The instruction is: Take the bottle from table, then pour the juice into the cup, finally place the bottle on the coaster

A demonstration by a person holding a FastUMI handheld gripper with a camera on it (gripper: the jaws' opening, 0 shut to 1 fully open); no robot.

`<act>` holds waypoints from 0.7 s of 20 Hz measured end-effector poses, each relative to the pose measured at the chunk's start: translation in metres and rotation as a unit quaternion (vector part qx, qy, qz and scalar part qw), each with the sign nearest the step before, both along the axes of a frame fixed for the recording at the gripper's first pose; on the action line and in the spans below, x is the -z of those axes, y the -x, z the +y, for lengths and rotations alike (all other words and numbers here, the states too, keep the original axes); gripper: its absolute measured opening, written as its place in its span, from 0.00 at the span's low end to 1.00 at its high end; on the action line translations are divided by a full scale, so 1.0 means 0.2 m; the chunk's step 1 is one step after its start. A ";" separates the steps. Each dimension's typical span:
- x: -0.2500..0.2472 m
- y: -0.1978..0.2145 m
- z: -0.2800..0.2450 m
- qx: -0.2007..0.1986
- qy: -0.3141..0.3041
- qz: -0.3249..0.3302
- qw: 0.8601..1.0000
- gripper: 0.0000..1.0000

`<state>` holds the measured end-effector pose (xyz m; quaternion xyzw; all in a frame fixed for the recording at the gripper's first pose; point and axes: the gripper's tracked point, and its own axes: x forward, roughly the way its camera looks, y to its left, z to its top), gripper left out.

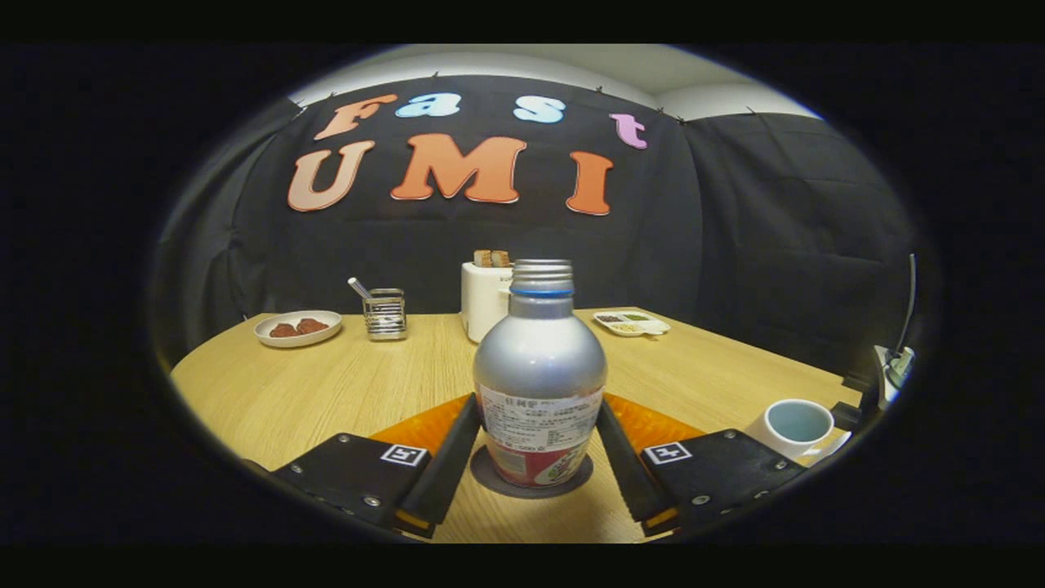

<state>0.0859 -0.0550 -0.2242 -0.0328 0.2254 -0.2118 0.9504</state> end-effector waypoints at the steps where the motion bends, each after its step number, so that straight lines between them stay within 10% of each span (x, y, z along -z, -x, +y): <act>1: 0.00 0.01 0.01 -0.002 -0.004 0.000 1.000 0.85; 14: -0.62 0.16 0.19 -0.043 -0.001 -0.100 0.994 0.97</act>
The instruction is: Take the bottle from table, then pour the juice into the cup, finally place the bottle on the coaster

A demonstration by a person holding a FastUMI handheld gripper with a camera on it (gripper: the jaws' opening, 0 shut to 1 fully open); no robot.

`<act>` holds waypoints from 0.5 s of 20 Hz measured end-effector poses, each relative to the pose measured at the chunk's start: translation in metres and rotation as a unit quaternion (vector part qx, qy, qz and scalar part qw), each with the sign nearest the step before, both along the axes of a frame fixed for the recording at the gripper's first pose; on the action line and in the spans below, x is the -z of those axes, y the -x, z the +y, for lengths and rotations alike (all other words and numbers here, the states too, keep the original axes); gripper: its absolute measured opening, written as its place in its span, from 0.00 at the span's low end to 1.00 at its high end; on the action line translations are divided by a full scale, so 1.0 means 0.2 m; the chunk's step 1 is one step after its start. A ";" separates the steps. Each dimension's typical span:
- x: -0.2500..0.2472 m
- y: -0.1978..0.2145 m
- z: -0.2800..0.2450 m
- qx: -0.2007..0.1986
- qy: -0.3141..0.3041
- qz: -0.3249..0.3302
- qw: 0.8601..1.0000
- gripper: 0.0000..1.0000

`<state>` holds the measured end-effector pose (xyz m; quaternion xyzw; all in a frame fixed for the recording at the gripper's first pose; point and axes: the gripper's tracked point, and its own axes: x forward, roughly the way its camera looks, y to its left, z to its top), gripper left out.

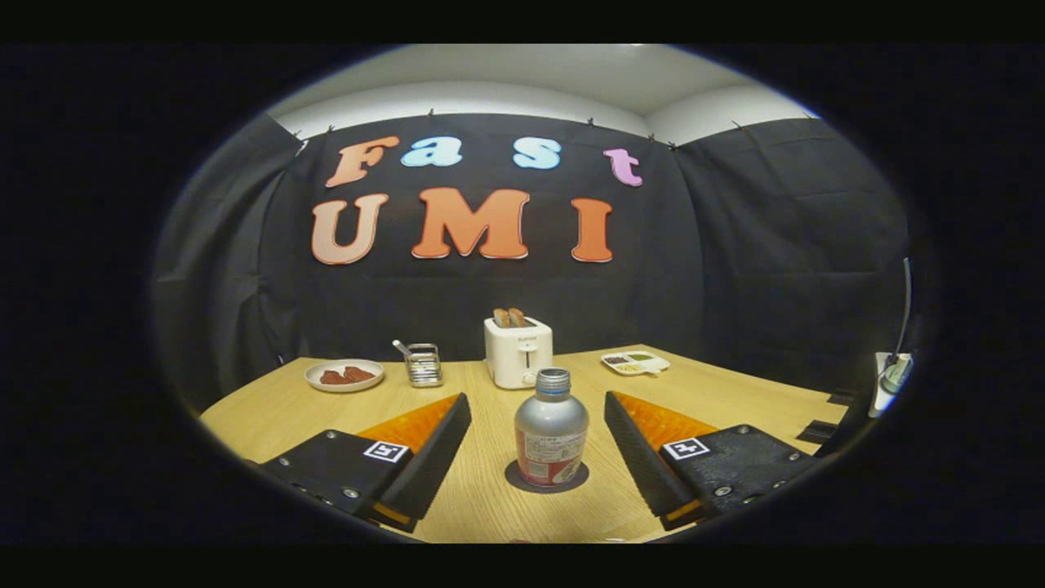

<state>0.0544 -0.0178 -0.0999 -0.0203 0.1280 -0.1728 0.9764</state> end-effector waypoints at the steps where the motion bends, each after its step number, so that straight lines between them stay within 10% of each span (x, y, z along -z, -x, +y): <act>1: -0.06 0.02 0.04 -0.010 0.004 -0.006 1.000 0.97; 10: -0.49 0.22 0.42 -0.091 0.004 -0.089 0.992 0.97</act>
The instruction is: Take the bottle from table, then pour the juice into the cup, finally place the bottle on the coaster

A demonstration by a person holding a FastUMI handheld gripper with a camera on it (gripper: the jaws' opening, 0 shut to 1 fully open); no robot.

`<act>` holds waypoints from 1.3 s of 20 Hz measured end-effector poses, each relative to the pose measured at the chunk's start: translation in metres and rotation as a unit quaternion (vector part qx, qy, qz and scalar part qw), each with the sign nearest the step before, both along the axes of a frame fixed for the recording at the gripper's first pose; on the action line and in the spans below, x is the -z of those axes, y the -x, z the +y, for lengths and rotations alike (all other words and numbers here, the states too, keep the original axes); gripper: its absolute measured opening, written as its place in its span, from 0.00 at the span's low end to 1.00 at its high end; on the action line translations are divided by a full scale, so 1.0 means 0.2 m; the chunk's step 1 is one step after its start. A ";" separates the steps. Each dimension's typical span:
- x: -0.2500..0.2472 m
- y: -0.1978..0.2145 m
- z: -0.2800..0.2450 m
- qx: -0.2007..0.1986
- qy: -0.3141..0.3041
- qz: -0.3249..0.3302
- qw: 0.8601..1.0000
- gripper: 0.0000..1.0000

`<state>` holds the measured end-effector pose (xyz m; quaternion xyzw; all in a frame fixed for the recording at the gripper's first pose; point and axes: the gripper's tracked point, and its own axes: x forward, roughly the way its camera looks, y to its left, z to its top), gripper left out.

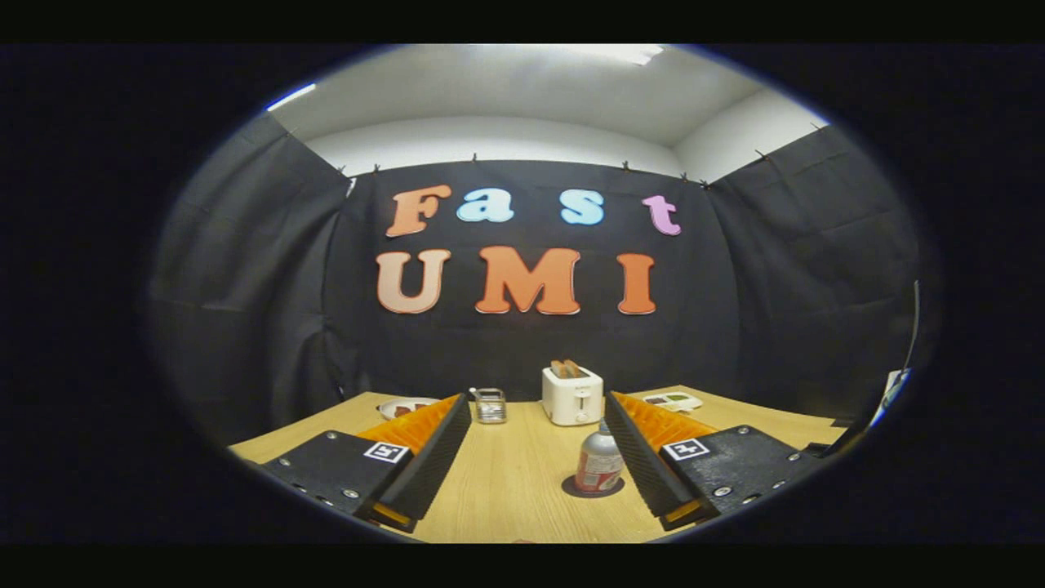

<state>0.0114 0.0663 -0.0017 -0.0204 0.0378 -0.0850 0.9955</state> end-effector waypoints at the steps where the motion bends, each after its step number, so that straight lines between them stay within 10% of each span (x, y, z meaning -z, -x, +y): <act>1: -0.03 0.02 0.03 -0.005 0.004 -0.007 1.000 0.97; 26: -0.22 0.07 0.29 -0.058 -0.001 -0.061 0.996 0.97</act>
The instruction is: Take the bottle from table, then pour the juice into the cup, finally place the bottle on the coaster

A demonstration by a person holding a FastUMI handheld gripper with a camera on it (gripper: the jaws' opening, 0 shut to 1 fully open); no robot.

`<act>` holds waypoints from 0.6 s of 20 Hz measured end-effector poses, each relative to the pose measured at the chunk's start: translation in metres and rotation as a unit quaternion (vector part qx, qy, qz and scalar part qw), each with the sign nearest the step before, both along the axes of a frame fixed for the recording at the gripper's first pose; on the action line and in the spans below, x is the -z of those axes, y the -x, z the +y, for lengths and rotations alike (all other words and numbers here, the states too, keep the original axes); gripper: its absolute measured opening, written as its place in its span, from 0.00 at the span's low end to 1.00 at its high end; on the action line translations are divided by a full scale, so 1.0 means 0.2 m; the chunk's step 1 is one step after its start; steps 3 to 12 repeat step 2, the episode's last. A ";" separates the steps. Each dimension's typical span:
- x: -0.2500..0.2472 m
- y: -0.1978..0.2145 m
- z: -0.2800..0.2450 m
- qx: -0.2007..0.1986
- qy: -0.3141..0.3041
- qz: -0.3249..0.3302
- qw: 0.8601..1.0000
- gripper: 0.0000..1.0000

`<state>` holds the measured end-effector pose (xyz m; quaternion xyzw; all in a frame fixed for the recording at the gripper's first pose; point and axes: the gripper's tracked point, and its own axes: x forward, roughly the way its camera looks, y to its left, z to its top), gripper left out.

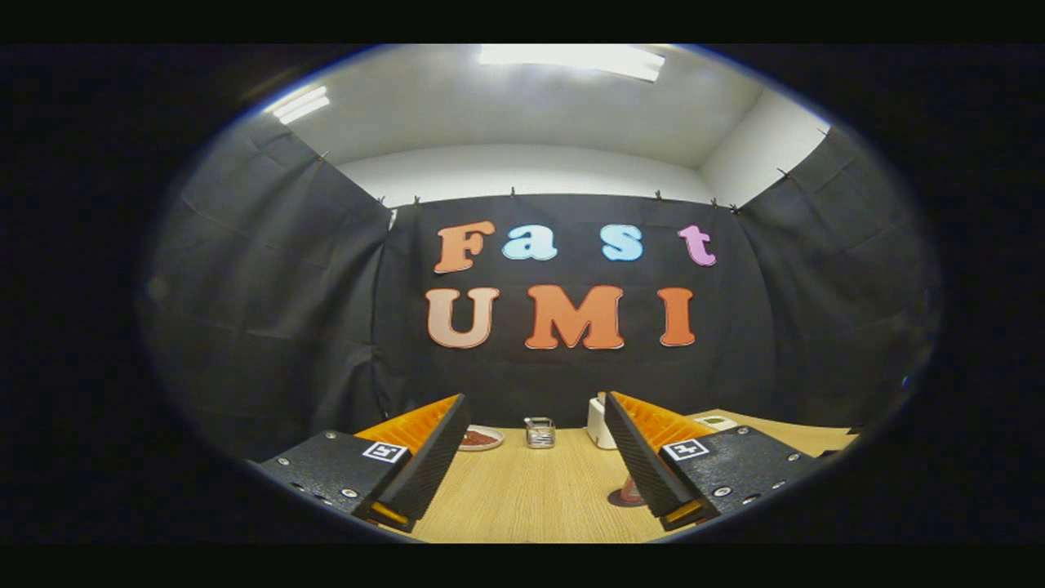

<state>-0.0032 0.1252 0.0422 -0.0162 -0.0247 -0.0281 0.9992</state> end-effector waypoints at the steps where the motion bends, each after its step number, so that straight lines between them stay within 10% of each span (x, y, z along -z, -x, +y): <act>1: 0.00 0.00 0.01 -0.001 0.002 0.000 1.000 0.97; 12: 0.00 0.00 0.01 -0.002 0.006 0.000 1.000 0.97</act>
